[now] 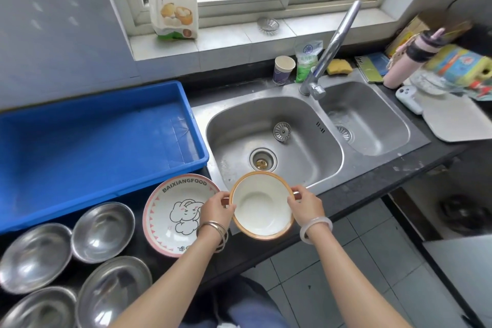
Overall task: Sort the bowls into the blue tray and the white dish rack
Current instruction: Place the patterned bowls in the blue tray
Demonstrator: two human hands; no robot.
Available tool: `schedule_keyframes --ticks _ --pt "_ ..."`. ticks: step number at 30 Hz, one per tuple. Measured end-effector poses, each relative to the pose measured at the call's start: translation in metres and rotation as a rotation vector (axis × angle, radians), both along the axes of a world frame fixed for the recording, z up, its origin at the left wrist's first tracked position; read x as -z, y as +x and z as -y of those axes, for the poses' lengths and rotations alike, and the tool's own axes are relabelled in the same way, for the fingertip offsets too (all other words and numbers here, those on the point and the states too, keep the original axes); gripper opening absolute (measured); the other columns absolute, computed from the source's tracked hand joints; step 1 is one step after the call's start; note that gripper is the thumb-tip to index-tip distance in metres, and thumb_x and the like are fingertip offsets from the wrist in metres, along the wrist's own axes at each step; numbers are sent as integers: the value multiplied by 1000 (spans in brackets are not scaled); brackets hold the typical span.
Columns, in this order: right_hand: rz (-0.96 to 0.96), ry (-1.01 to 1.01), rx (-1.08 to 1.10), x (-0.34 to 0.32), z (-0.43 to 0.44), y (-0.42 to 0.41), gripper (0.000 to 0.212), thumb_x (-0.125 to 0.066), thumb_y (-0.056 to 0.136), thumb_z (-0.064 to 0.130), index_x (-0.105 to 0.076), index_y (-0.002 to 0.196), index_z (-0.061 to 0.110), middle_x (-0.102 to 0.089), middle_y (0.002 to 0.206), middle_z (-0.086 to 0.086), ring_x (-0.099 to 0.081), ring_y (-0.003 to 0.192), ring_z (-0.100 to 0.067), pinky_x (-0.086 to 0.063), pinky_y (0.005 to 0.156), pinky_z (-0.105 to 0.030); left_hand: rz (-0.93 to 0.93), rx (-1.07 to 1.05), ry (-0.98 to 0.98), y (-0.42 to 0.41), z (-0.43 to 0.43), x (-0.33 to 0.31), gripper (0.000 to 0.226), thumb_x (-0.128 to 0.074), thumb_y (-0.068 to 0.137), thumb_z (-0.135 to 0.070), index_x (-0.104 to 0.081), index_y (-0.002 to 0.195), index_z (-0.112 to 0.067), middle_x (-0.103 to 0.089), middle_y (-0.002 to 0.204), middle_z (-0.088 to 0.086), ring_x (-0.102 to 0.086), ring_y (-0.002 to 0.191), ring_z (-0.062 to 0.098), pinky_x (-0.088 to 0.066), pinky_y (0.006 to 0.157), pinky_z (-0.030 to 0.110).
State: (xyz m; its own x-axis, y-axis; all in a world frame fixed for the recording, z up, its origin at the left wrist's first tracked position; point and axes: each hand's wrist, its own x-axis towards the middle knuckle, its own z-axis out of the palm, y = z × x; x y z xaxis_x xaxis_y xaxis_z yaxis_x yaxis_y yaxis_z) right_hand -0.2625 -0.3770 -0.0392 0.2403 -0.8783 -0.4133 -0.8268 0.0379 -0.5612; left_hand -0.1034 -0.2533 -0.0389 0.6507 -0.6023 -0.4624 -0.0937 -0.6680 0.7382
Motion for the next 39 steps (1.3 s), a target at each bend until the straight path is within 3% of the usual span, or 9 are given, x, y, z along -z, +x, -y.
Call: schedule_keyframes --ticks 6,9,13,16,21,25,27,29,39 --pt "-32 -51 -120 -9 1 4 36 -47 94 26 -48 130 20 -61 122 -2 -56 102 -22 -41 77 -28 20 -97 -62 10 -15 -6 28 -61 86 -16 -63 114 -15 -69 110 3 -57 86 12 -45 79 23" --pt "-30 -205 -264 -19 -2 25 35 -46 94 23 -52 128 17 -59 129 0 -52 118 -22 -39 91 -30 86 -193 -84 22 -32 -9 26 -58 88 -14 -63 113 -15 -68 114 4 -61 96 18 -45 78 25" --pt "19 -260 -554 -23 -18 76 35 -45 94 26 -53 128 18 -59 127 -1 -52 119 -18 -39 99 -32 208 -344 -55 36 -57 -10 28 -58 86 -7 -63 113 -12 -63 121 9 -57 110 25 -45 90 30" --pt "-102 -180 -735 -17 -29 118 41 -42 95 32 -46 134 20 -58 128 -4 -55 115 -23 -44 98 -37 255 -424 17 44 -75 -8 38 -60 81 -4 -59 119 -13 -52 130 12 -47 121 28 -33 108 37" --pt "-374 -73 -917 -3 -32 161 37 -39 95 35 -47 129 21 -66 112 -9 -62 99 -28 -51 84 -40 128 -469 81 50 -95 0 59 -54 79 2 -44 135 -16 -45 139 11 -43 127 28 -35 105 35" --pt "-384 -71 -951 5 -31 174 28 -45 91 24 -53 117 19 -62 92 -6 -59 81 -26 -44 66 -32 48 -497 155 56 -98 6 57 -49 81 3 -41 136 -12 -51 136 10 -49 123 31 -41 99 37" --pt "-384 -89 -958 7 -30 176 24 -47 89 22 -54 112 18 -59 87 -4 -58 78 -25 -43 65 -31 21 -512 174 58 -99 8 39 -43 80 5 -53 114 -12 -63 113 10 -58 99 30 -47 80 35" --pt "-361 -87 -952 7 -28 176 23 -50 88 20 -56 110 19 -58 84 -3 -58 77 -24 -43 65 -30 5 -561 174 58 -100 8 33 -39 80 6 -58 101 -11 -65 101 11 -55 84 26 -44 72 31" --pt "-135 -7 -928 -16 -18 175 10 -62 79 19 -65 88 23 -70 83 -3 -68 66 -20 -53 60 -26 -89 -715 1 70 -121 -3 41 -48 77 8 -63 106 -16 -71 98 5 -65 88 25 -56 79 39"
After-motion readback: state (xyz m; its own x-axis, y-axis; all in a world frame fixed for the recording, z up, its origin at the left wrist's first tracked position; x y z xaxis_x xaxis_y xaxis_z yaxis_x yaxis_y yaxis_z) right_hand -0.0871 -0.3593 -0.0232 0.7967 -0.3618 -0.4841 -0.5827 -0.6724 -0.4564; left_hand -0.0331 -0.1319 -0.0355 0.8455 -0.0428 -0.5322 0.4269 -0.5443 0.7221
